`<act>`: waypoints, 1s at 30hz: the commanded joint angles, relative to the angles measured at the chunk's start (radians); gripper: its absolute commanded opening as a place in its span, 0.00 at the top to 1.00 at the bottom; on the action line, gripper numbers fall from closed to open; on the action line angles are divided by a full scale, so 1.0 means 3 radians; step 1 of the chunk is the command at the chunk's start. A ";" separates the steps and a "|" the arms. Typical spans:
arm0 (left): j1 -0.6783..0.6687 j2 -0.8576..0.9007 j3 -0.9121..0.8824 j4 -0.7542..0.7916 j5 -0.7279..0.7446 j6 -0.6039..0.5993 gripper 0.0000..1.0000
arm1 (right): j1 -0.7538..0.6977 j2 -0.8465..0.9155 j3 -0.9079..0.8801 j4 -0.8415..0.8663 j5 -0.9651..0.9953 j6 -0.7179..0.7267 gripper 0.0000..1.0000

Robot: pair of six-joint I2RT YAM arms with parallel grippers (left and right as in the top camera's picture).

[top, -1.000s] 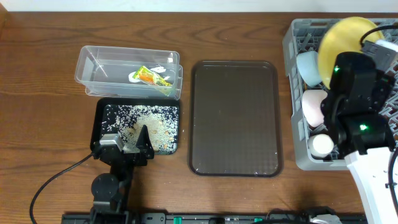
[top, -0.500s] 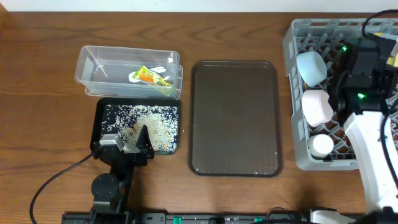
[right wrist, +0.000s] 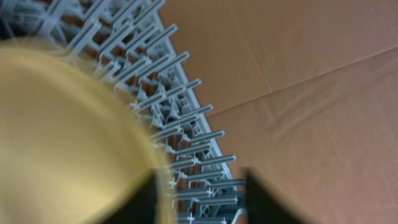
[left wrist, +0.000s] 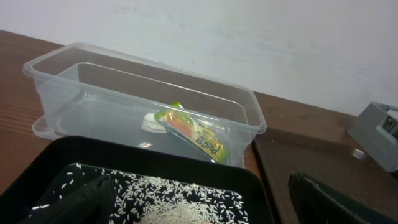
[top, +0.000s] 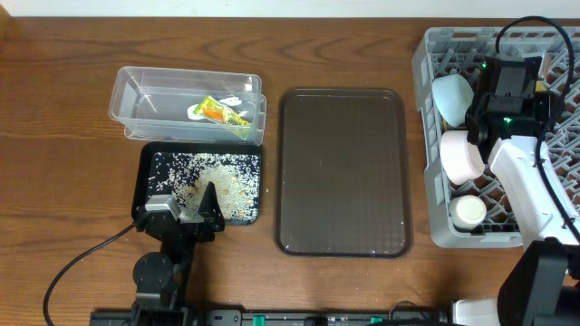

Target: Sort waste into correct bins and load items into the dishwasher rack

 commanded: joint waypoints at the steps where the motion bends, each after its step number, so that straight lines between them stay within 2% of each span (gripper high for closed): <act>1: 0.0017 -0.0022 -0.0093 -0.0050 -0.0001 0.0031 0.09 | 0.0155 -0.0164 0.0014 0.0011 0.0036 0.0254 0.13; 6: 0.0017 -0.0022 -0.0093 -0.0050 -0.0001 0.0031 0.09 | 0.0427 -0.0584 0.0015 -0.0192 -0.0624 0.0292 0.09; 9: 0.0017 -0.0022 -0.0093 -0.0048 -0.0001 0.0031 0.09 | 0.0647 -0.0936 0.0015 -0.0530 -0.1219 0.0601 0.07; 11: 0.0017 -0.0022 -0.0093 -0.0048 -0.0001 0.0031 0.09 | 0.0819 -0.1189 0.0015 -0.0781 -0.1640 0.0846 0.01; 14: 0.0017 -0.0022 -0.0093 -0.0050 -0.0001 0.0031 0.09 | 0.1073 -0.1587 0.0015 -0.1109 -0.2399 0.1068 0.01; 20: 0.0017 -0.0022 -0.0093 -0.0050 -0.0001 0.0031 0.09 | 0.1376 -0.2127 0.0015 -0.1420 -0.3546 0.1067 0.01; 25: 0.0017 -0.0022 -0.0093 -0.0048 -0.0001 0.0031 0.09 | 0.1461 -0.2340 0.0015 -0.1662 -0.4439 0.1067 0.01; 28: 0.0017 -0.0022 -0.0093 -0.0048 -0.0001 0.0031 0.09 | 0.1461 -0.2377 0.0014 -0.1731 -0.4823 0.1066 0.01; 30: 0.0017 -0.0022 -0.0093 -0.0050 -0.0001 0.0031 0.09 | 0.1461 -0.2378 0.0014 -0.1879 -0.4856 0.1067 0.01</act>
